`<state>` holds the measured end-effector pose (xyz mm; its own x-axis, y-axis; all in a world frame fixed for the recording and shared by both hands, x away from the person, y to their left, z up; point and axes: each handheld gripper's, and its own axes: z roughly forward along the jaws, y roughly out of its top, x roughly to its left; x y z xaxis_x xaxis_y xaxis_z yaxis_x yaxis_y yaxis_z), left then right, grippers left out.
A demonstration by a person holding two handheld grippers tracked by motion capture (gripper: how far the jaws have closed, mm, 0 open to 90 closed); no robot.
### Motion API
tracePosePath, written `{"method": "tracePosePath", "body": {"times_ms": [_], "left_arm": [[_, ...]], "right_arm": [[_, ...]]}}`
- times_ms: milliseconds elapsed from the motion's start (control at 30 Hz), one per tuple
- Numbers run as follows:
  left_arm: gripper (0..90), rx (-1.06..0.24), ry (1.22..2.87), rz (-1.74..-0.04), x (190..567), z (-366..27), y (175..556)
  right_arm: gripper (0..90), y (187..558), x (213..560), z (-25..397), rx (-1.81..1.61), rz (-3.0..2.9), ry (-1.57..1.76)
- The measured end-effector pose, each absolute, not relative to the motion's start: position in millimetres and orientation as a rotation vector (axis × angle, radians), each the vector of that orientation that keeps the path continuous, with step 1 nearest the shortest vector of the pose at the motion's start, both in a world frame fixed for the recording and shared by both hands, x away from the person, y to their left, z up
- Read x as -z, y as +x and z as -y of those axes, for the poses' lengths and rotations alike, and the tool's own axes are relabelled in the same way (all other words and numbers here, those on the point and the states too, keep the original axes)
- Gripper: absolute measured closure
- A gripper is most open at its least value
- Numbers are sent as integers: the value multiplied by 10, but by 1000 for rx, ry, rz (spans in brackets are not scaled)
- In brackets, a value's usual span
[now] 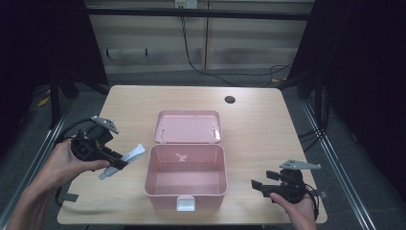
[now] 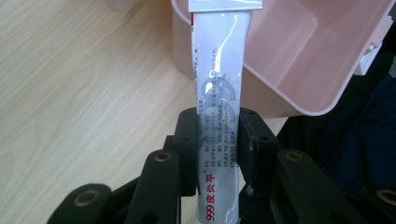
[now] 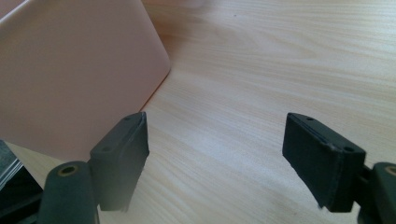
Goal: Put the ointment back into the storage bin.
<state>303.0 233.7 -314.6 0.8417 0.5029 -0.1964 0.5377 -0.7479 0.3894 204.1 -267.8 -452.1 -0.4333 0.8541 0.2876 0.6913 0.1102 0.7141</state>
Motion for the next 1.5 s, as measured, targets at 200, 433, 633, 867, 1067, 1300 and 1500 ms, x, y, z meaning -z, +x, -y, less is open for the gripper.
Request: {"method": "tracePosePath", "body": {"times_ms": [200, 433, 633, 867, 1067, 1300, 1500], "left_arm": [[710, 110, 2599, -733, 3089, -2211, 3043], [710, 108, 2592, -717, 3013, -2051, 3074], [709, 113, 2604, -682, 3000, -1934, 3073], [710, 111, 2639, -634, 2968, -1783, 3089], [710, 119, 2656, -562, 2966, -1665, 3072], [709, 140, 2668, -539, 2979, -1540, 3086], [709, 170, 2711, -497, 3008, -1400, 3076]], "right_arm": [[218, 2041, 4521, 2678, -1222, -2186, 1548], [214, 2043, 4521, 2676, -1223, -2190, 1547], [214, 2044, 4522, 2675, -1223, -2192, 1546], [213, 2045, 4523, 2674, -1224, -2194, 1547], [213, 2046, 4523, 2675, -1226, -2197, 1547], [212, 2046, 4523, 2676, -1226, -2197, 1547], [208, 2047, 4522, 2674, -1223, -2196, 1551]]}}
